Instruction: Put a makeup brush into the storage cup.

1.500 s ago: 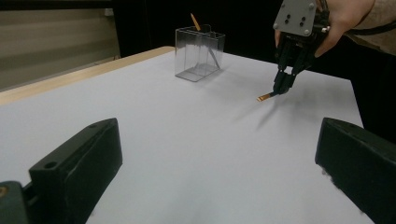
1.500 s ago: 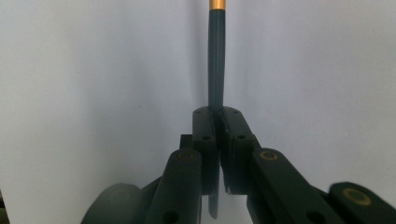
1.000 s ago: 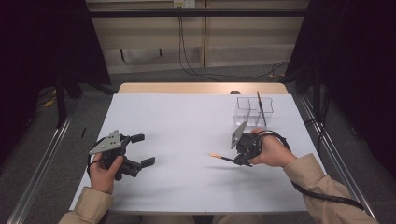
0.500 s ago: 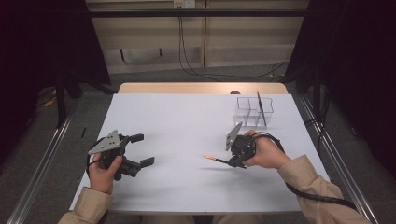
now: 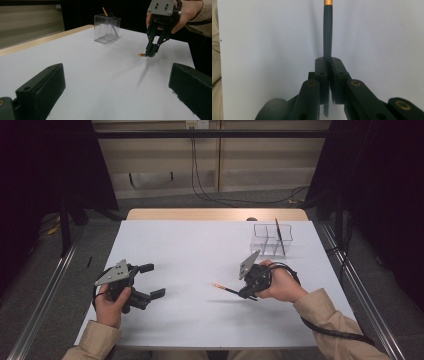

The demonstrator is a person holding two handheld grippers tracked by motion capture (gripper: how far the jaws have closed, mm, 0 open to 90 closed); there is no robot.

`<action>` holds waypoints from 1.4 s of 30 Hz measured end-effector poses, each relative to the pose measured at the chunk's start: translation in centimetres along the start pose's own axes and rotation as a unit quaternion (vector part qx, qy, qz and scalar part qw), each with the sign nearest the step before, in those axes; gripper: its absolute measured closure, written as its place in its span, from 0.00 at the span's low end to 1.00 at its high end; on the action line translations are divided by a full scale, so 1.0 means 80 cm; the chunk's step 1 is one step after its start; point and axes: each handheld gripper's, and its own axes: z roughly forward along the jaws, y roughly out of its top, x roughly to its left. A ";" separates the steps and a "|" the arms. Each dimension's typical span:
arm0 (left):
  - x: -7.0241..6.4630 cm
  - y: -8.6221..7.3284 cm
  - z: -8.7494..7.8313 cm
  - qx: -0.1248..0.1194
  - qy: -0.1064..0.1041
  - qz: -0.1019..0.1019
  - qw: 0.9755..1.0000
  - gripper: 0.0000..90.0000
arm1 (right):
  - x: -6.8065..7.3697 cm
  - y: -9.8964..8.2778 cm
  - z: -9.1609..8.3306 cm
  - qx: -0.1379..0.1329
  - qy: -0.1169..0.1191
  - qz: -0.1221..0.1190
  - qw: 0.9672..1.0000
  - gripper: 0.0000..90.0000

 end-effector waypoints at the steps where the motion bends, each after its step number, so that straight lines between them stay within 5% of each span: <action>1: 0.000 0.000 0.000 0.000 0.000 -0.001 1.000 0.01 | -0.001 0.000 0.000 -0.007 0.000 0.002 1.000 0.95; 6: 0.000 0.000 -0.001 -0.001 0.001 -0.001 1.000 0.01 | -0.002 -0.003 -0.001 -0.044 -0.006 0.021 0.999 0.95; 9: 0.000 0.000 -0.001 -0.002 0.001 -0.001 1.000 0.01 | -0.005 -0.007 -0.003 -0.088 -0.011 0.037 0.995 0.95; 16: 0.000 -0.001 0.002 -0.001 -0.001 -0.002 1.000 0.01 | -0.008 -0.022 -0.002 -0.175 -0.017 0.082 0.981 0.95; 23: -0.001 -0.001 0.005 -0.001 -0.004 -0.005 1.000 0.01 | -0.006 -0.028 0.001 -0.219 -0.009 0.092 0.971 0.95; 32: 0.000 -0.003 0.008 -0.001 -0.005 -0.009 1.000 0.01 | -0.005 -0.033 0.001 -0.293 -0.011 0.115 0.949 0.95; 42: -0.002 -0.002 0.018 -0.004 -0.012 -0.015 1.000 0.01 | -0.003 -0.031 0.003 -0.324 -0.009 0.118 0.939 0.95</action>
